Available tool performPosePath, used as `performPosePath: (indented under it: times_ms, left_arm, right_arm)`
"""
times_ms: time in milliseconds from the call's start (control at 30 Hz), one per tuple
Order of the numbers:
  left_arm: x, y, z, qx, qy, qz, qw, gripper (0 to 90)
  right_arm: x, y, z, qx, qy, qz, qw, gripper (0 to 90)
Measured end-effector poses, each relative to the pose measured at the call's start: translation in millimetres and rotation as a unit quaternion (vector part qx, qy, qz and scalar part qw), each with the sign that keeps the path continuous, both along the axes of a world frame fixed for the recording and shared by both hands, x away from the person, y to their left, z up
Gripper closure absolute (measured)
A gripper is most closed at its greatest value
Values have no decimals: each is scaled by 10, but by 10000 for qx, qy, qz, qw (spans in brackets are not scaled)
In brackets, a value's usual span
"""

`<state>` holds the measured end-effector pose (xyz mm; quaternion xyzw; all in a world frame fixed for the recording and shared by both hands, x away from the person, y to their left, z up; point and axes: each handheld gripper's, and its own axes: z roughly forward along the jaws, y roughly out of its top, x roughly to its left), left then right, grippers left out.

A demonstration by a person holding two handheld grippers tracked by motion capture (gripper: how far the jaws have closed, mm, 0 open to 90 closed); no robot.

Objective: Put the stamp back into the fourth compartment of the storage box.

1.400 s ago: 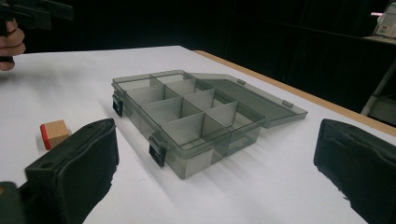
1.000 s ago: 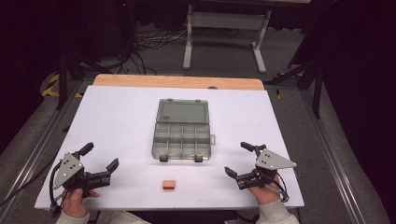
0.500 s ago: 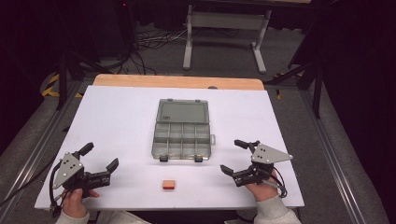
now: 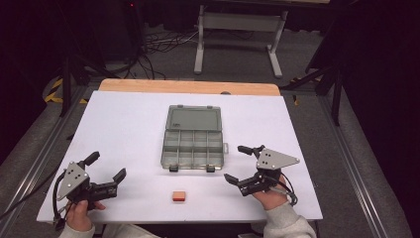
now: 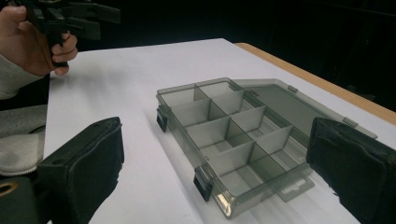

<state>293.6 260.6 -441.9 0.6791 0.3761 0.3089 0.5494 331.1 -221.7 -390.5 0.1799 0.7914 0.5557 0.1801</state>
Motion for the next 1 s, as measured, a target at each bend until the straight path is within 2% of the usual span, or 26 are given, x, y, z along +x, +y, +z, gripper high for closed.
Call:
performPosePath:
  times_ms: [133,567,667,1000]
  left_arm:
    - [-1,-11,-1,-9,-10,-10,10000,1]
    - [6,-3,-8,-10,-6,-2,10000,1]
    - [3,-3,-6,-3,-1,-8,10000,1]
    - [7,-1,-9,-1,-5,-16,10000,1]
  right_arm:
    - [22,89,30,93,4,132,9999,51]
    - [126,381,129,-28,25,557,9984,60]
    - [146,442,129,-67,107,668,9977,69]
    - [226,667,192,-237,179,956,9950,77]
